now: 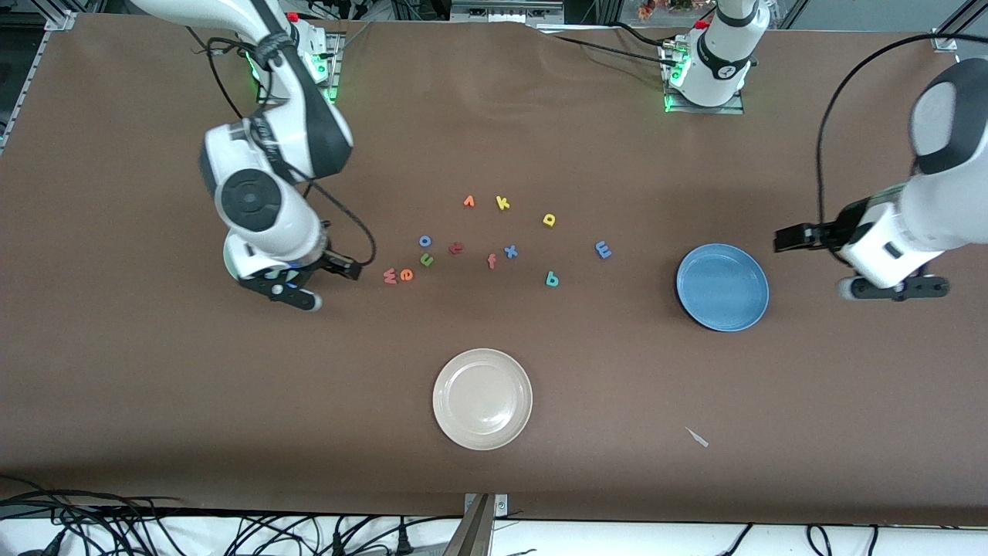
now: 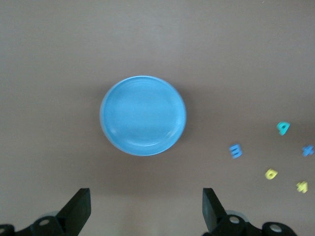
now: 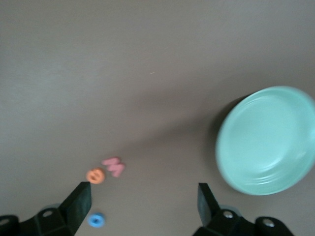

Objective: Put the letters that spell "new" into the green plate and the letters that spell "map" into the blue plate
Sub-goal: 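Reach both grippers down to the foam letters between the plates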

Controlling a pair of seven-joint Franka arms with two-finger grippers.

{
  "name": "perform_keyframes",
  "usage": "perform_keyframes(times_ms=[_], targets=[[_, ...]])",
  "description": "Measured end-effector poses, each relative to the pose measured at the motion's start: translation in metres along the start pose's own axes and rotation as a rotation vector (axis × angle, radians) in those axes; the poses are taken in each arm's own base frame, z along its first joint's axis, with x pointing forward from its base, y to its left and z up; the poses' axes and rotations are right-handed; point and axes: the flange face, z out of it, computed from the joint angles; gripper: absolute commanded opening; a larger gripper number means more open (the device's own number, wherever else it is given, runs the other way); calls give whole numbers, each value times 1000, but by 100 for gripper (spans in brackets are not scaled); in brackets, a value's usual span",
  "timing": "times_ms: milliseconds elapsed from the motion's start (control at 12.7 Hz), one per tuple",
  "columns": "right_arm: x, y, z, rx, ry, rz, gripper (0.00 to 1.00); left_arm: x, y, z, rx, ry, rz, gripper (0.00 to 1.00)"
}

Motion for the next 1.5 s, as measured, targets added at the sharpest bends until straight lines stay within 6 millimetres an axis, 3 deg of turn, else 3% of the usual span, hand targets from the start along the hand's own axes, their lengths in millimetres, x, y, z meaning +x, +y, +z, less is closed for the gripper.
perform_keyframes(times_ms=[237,474,711,868,1105,1184,1342,1421,1500], targets=[[-36,-40,33,59,4,61,92,-3,51,31,-7,17,-90,100],[-57,-66,67,100,-37,79,70,-15,100,75,-26,51,-177,100],[-81,-92,110,115,-38,74,64,-38,138,121,-46,81,-242,100],[-89,-97,133,108,-42,67,64,-57,159,159,-72,118,-291,100],[-95,-88,157,93,-50,68,61,-91,179,219,-111,157,-335,100],[-97,-87,159,96,-48,67,52,-101,181,235,-117,162,-341,100],[-100,-90,158,98,-46,61,16,-116,182,258,-121,164,-361,100],[-101,-91,157,102,-44,58,3,-120,182,266,-124,163,-384,100],[-102,-92,155,106,-42,56,2,-123,185,274,-125,164,-410,100]])
